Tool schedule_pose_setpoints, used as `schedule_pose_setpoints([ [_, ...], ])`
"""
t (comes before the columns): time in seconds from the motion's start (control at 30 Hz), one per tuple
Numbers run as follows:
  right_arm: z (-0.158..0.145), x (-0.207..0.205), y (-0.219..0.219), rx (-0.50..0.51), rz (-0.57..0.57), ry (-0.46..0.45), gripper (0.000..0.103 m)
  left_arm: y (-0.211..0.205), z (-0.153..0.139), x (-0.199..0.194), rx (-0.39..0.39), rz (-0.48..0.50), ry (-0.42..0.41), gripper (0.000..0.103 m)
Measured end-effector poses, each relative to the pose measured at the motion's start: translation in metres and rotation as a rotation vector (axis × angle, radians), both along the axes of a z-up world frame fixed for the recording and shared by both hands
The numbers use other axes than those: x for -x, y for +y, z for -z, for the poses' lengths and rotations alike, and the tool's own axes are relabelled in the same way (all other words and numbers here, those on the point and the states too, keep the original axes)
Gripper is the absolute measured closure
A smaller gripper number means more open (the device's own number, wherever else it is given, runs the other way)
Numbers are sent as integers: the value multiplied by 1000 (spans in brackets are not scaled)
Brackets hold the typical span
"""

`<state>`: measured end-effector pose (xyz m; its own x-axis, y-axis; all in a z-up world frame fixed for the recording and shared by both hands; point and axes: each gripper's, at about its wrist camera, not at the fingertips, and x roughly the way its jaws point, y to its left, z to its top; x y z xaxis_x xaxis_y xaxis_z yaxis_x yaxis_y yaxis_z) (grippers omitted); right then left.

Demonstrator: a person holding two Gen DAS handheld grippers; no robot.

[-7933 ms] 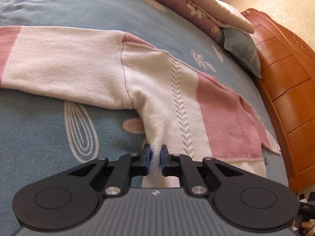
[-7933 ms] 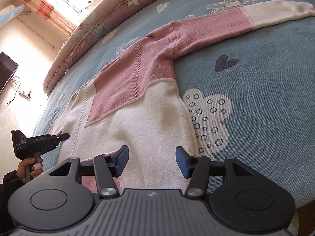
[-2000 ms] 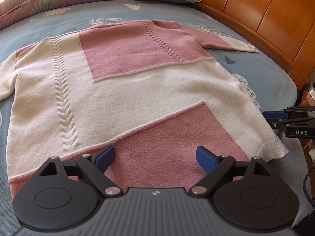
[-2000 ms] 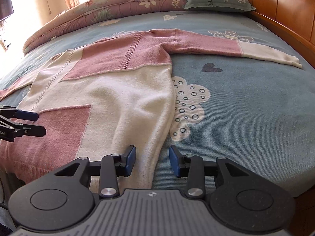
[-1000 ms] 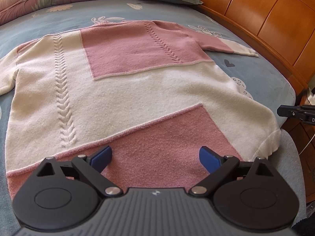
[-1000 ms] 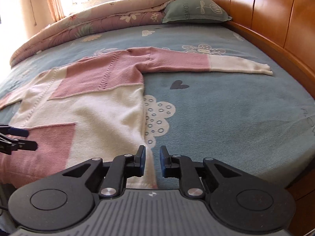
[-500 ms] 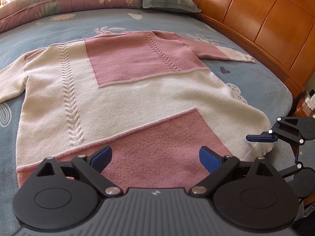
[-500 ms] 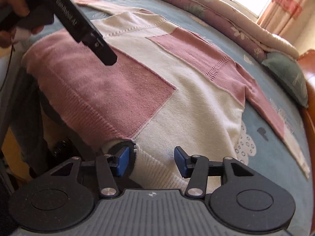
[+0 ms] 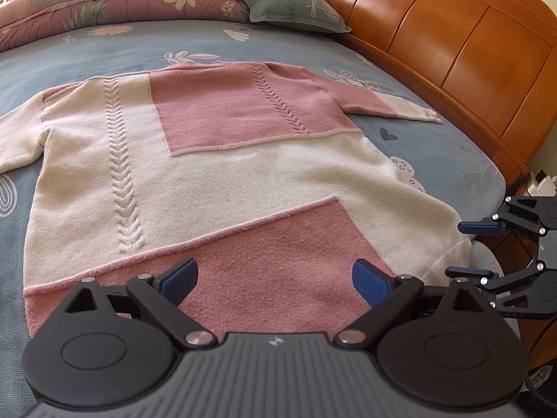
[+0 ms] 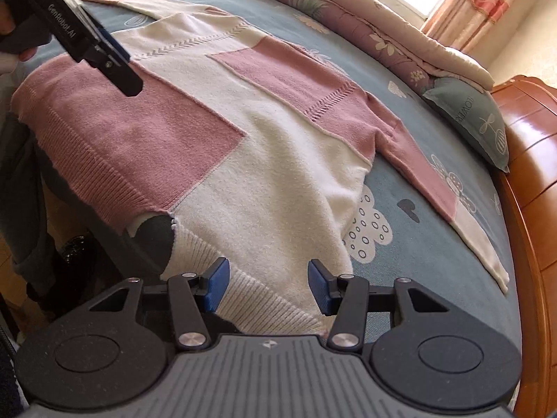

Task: Fold clothes

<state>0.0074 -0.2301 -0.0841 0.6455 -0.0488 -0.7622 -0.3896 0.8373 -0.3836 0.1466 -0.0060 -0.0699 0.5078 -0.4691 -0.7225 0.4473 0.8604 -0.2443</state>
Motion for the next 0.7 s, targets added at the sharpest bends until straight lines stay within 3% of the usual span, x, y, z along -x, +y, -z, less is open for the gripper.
schedule_pose_setpoints([
  [0.17, 23, 7, 24, 161, -157, 41, 46, -3, -3, 0, 9, 23, -8, 8],
  [0.33, 59, 16, 47, 435, -333, -19, 33, -6, -6, 1, 15, 50, -15, 8],
  [0.47, 84, 29, 60, 588, -446, -63, 36, -6, -5, 6, 10, 63, -12, 8],
  [0.53, 78, 32, 63, 602, -446, -108, 43, -4, -6, 9, 12, 61, -12, 8],
  [0.7, 48, 36, 63, 613, -406, -245, 43, -1, -6, 14, 26, 51, -8, 8],
])
